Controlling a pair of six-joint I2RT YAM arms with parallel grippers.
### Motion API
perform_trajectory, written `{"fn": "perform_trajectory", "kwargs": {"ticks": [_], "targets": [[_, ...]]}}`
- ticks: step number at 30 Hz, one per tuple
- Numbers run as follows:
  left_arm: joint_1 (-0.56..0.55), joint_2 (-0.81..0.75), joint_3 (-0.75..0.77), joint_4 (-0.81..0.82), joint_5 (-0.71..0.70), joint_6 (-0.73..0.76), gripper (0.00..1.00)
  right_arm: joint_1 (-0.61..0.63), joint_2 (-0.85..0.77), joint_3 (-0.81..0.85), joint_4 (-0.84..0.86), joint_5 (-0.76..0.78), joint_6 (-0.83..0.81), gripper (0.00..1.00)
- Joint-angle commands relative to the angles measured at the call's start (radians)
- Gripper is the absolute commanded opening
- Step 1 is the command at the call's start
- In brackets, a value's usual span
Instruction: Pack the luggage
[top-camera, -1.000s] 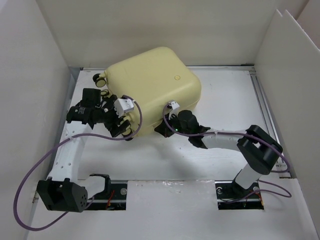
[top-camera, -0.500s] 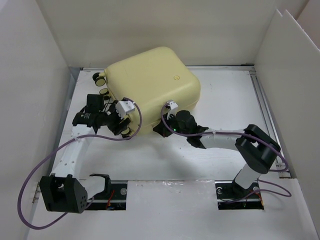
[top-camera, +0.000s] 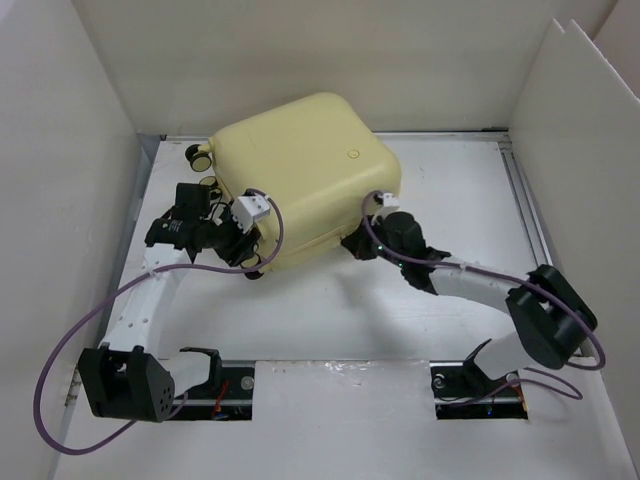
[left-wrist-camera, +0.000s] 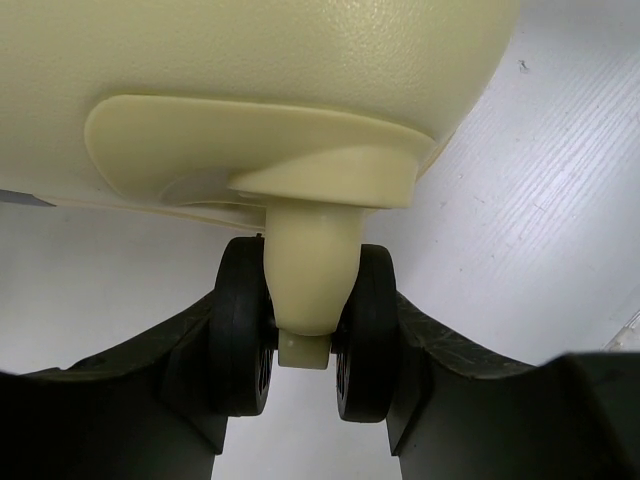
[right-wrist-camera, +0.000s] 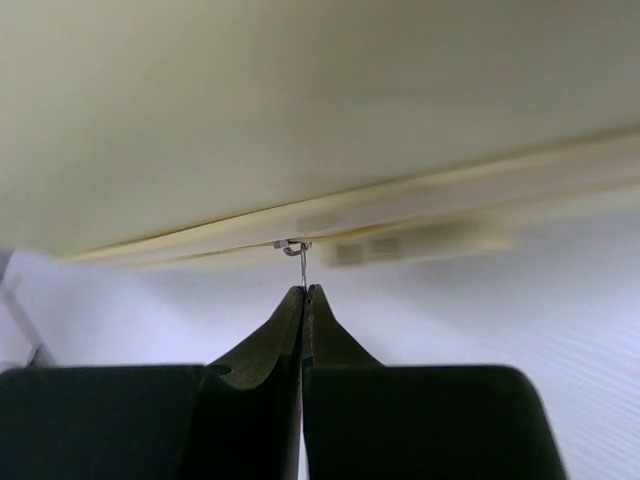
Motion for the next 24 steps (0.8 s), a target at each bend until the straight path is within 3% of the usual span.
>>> {"fn": "perform_trajectory", "kwargs": {"ticks": [1,6,13,20,24], "targets": [[0.01,-0.034,0.106,0.05,-0.032,-0.083,0.0,-0.137,-0.098,-0.05,-0.187,0.175,-0.002,0.0],[0.01,-0.034,0.126,0.027,-0.042,-0.084,0.0,-0.319,-0.136,-0.006,-0.244,0.164,-0.079,0.0],[0.01,-0.053,0.116,0.017,-0.063,-0.084,0.0,-0.514,-0.035,0.111,-0.269,0.153,-0.157,0.0],[0.01,-0.062,0.107,-0.015,-0.063,-0.074,0.0,-0.62,0.086,0.293,-0.278,0.172,-0.196,0.0],[0.01,-0.071,0.107,-0.033,-0.063,-0.054,0.0,-0.629,0.172,0.45,-0.278,0.103,-0.269,0.0]]}}
